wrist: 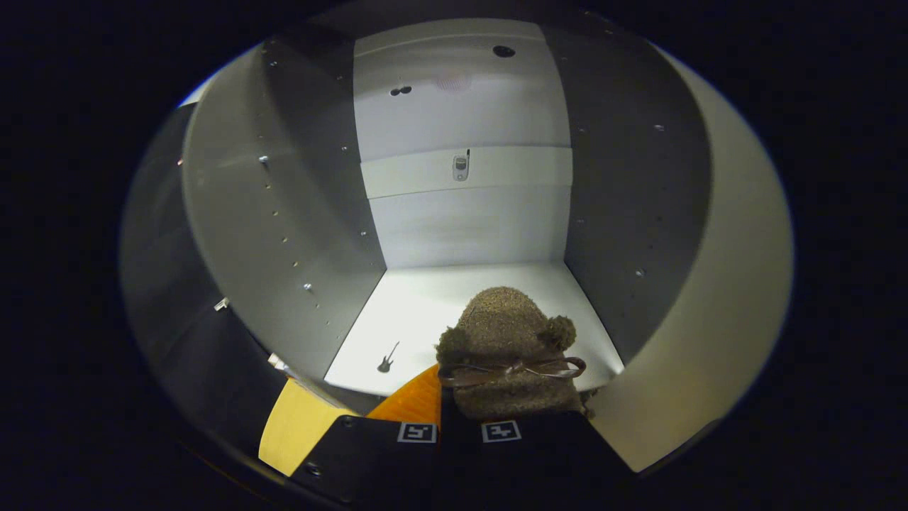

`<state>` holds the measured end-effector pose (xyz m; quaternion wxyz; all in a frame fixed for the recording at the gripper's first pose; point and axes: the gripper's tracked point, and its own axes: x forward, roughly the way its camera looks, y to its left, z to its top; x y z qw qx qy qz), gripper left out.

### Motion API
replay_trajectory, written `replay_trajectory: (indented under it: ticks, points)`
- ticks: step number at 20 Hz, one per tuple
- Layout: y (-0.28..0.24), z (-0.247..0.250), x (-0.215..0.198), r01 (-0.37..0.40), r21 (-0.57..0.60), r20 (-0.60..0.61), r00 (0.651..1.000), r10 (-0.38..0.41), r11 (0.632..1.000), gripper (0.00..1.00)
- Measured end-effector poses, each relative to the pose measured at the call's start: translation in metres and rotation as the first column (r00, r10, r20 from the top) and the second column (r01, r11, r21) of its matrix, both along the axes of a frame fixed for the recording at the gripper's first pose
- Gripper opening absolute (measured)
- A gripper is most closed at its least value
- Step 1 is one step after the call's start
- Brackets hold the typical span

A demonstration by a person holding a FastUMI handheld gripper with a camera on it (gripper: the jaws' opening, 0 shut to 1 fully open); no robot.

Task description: Open the shoe cabinet door, grab the shoes and put them into the shoe cabinet, then close the shoe cabinet door.

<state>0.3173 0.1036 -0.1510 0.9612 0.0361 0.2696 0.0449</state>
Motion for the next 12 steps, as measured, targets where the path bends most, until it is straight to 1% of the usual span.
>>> replay_trajectory:
  ticks: [2, 7, 9, 12]
  points:
    - [0.001, -0.012, 0.027, 0.027, -0.022, -0.020, 0.999, -0.028, 0.999, 0.08]
    - [0.017, -0.033, 0.084, 0.035, -0.046, -0.042, 0.998, -0.036, 0.998, 0.08]
    - [0.021, -0.036, 0.101, 0.040, -0.057, -0.050, 0.998, -0.043, 0.998, 0.08]
    - [0.031, -0.039, 0.123, 0.047, -0.037, -0.060, 0.997, -0.050, 0.998, 0.08]
